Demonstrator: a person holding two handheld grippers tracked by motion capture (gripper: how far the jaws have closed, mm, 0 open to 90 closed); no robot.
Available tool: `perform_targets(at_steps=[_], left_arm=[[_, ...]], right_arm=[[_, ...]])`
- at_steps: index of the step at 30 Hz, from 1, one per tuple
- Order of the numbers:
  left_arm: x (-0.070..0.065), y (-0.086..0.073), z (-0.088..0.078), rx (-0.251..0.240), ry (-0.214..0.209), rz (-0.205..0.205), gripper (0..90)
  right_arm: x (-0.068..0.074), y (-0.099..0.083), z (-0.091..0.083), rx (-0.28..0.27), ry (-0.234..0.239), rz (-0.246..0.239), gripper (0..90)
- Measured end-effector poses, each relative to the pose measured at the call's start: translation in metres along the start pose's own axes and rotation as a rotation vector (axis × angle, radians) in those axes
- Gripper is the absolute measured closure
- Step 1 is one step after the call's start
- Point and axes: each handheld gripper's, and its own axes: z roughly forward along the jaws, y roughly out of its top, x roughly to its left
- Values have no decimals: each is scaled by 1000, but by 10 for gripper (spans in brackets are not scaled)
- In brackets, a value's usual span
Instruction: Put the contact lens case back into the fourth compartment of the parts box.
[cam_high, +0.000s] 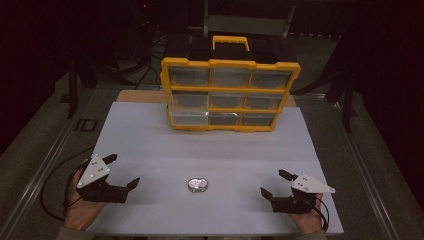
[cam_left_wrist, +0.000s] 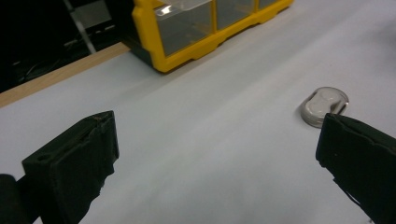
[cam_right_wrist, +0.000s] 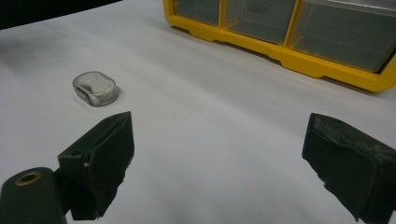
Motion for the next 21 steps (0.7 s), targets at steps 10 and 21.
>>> perform_targets(at_steps=[10, 21], left_arm=[[-3, 11, 11, 33, -46, 43, 0], [-7, 20, 26, 82, -110, 105, 0]], right_arm=[[1, 0, 1, 5, 6, -2, 89], [1, 0, 2, 9, 12, -6, 88]])
